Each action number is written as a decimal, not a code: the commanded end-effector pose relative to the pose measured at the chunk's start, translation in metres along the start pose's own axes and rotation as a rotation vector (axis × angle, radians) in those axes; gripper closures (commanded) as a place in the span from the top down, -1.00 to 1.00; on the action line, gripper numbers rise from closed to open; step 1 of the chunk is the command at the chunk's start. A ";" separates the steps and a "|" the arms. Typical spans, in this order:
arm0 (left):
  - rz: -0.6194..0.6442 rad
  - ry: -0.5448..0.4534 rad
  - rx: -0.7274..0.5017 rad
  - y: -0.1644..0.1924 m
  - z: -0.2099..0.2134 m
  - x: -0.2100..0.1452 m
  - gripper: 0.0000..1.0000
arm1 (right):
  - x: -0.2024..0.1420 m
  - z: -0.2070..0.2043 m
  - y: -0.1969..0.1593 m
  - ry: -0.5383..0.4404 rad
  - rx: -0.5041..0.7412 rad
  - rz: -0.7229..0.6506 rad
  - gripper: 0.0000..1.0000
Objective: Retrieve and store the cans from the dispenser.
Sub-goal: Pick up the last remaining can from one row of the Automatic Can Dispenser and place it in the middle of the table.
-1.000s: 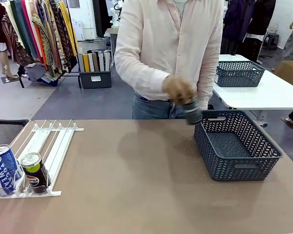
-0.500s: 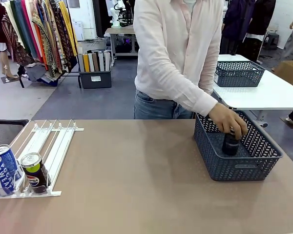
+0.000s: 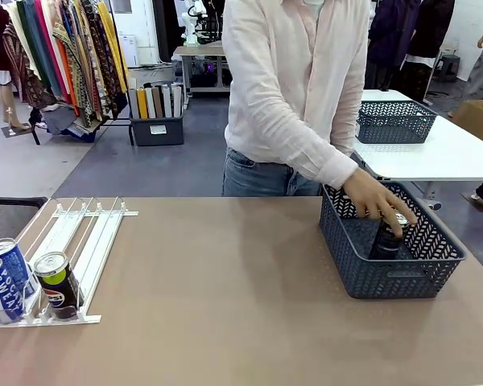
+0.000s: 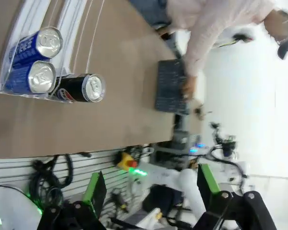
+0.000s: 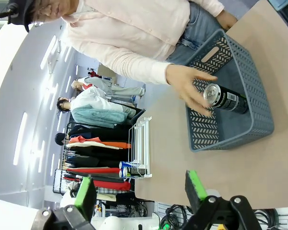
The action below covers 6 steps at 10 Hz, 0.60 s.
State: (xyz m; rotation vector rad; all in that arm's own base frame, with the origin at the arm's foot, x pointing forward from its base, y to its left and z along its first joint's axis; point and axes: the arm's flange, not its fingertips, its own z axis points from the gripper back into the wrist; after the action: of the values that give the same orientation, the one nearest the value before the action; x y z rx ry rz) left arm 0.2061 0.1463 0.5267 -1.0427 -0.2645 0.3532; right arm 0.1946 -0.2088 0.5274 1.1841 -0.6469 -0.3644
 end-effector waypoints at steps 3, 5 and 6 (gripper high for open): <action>-0.269 0.119 0.415 -0.052 -0.125 -0.014 1.00 | 0.003 0.000 0.003 -0.010 0.031 0.025 1.00; -0.426 0.104 0.639 -0.054 -0.177 -0.023 1.00 | 0.003 0.000 0.003 -0.010 0.031 0.025 1.00; -0.548 0.044 0.749 -0.054 -0.193 -0.023 1.00 | 0.003 0.000 0.003 -0.010 0.031 0.025 1.00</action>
State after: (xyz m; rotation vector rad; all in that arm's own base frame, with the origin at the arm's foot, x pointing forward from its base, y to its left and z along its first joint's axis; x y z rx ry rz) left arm 0.2845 -0.0392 0.5275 -0.3517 -0.2224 -0.0426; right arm 0.1944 -0.2087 0.5274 1.1849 -0.6463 -0.3634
